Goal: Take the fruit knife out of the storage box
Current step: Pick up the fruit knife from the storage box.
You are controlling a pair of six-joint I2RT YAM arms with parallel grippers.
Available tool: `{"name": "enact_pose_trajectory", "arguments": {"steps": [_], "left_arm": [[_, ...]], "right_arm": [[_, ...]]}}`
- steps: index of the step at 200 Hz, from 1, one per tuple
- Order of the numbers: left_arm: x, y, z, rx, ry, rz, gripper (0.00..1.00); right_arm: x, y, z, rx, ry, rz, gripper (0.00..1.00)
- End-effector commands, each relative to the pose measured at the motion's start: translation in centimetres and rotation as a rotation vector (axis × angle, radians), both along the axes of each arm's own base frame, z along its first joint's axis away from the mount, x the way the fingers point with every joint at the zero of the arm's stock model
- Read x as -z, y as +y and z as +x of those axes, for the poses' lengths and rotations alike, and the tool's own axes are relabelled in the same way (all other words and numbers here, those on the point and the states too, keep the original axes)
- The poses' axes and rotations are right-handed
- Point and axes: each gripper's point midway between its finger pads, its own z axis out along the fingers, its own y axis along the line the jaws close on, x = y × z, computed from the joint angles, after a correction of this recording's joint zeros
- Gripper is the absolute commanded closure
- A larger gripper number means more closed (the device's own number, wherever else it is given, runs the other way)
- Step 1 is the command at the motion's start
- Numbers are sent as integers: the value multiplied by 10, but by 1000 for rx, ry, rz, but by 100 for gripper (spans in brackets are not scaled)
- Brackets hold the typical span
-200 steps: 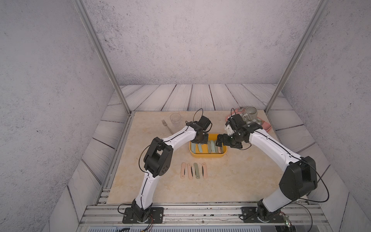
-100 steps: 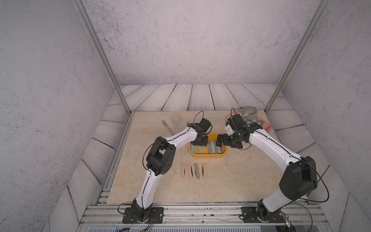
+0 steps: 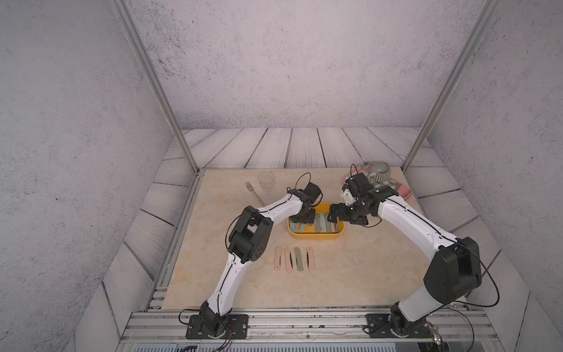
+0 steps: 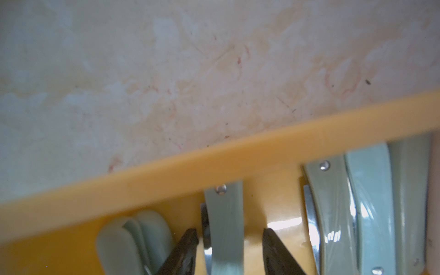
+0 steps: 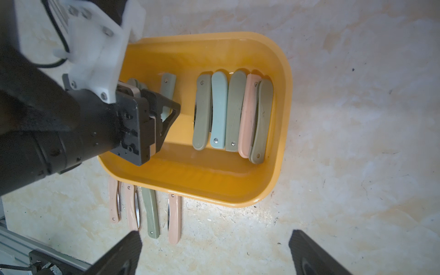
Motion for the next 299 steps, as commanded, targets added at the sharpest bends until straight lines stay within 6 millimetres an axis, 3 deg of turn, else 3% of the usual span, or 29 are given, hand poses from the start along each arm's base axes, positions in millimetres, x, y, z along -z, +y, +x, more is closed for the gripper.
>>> {"name": "enact_pose_trajectory", "arguments": {"steps": [1,24,80,155,228,299], "left_arm": [[26,9,-7,-3,58,52,58],[27,8,-8,3,64,45,75],[18,5,-7,13,44,23,87],[-27,0,2,35,-36,-29,87],[-57,-2,1,48,-74,-68,87],[-103,12,-11,48,-125,-88,86]], "right_arm": [[-3,-3,0,-4,-8,-3,1],[-3,-3,0,-4,-9,-4,1],[-4,-2,0,-2,-11,0,1],[-8,-5,2,5,-28,-6,1],[-13,-7,2,17,-42,-7,1],[-15,-6,0,14,-44,3,1]]}}
